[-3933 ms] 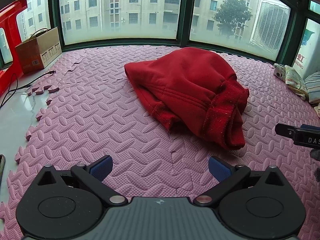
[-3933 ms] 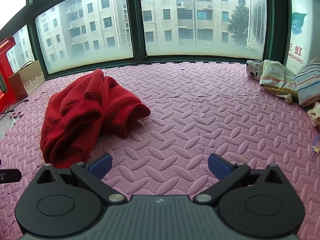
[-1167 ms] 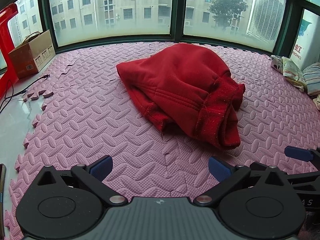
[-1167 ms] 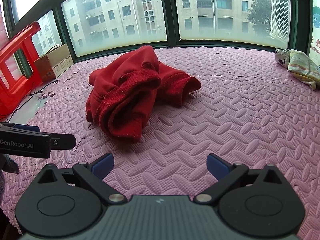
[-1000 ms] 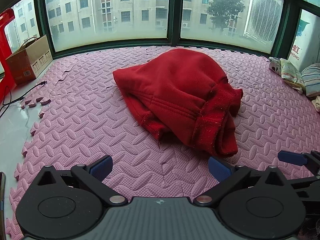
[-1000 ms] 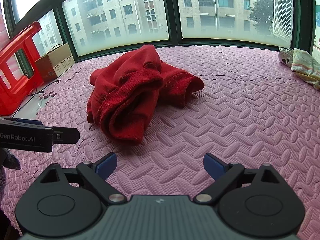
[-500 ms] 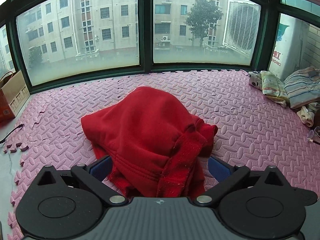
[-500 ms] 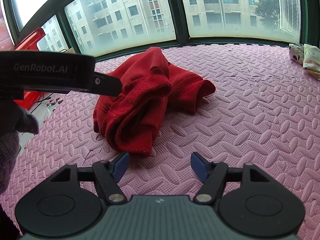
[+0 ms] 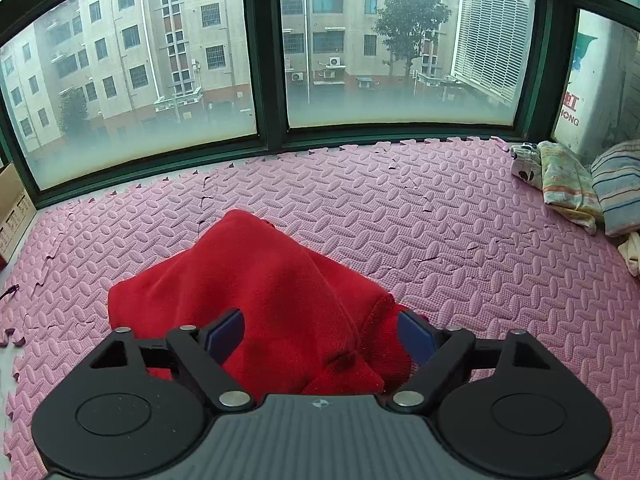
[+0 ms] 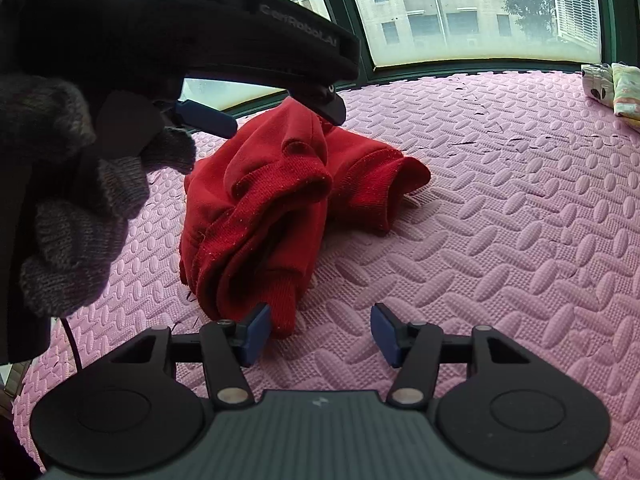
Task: Fold clothes
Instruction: 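Grasp the red hoodie hem with the right gripper while the left gripper grasps it too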
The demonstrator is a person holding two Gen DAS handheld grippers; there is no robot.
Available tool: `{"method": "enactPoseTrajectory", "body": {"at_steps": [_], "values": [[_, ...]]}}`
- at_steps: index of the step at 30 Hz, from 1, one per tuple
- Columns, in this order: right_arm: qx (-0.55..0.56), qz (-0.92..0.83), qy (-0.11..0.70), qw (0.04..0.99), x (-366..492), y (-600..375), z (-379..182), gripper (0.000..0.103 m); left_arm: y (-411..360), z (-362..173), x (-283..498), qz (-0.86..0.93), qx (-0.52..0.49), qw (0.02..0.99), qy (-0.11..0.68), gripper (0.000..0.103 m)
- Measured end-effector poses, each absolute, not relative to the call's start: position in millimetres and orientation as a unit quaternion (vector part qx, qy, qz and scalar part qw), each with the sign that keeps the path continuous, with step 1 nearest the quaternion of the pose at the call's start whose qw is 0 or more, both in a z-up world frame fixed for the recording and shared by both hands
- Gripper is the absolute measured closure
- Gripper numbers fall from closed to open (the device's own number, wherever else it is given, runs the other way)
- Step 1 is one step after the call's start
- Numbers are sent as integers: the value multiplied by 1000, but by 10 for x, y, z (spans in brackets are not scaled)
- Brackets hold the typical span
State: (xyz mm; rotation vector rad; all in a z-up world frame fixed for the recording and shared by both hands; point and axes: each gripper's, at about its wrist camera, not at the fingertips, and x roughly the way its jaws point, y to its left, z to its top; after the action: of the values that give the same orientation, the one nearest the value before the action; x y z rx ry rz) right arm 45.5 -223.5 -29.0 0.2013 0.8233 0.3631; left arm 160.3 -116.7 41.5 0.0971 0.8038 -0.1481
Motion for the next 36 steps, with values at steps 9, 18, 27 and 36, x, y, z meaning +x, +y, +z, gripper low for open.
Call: {"method": "enactPoseTrajectory", "body": {"at_steps": [9, 18, 27, 36], "values": [[103, 187, 395, 894, 499, -2225, -285, 53, -897, 392, 1649, -91, 12, 911, 403, 91], [109, 198, 386, 894, 543, -2191, -233, 55, -174, 688, 1388, -50, -64, 924, 373, 94], [152, 211, 403, 877, 680, -2135, -336, 69, 304, 721, 1043, -13, -103, 924, 368, 94], [170, 254, 383, 872, 484, -2071, -161, 95, 600, 829, 631, -4, -141, 923, 358, 95]]}}
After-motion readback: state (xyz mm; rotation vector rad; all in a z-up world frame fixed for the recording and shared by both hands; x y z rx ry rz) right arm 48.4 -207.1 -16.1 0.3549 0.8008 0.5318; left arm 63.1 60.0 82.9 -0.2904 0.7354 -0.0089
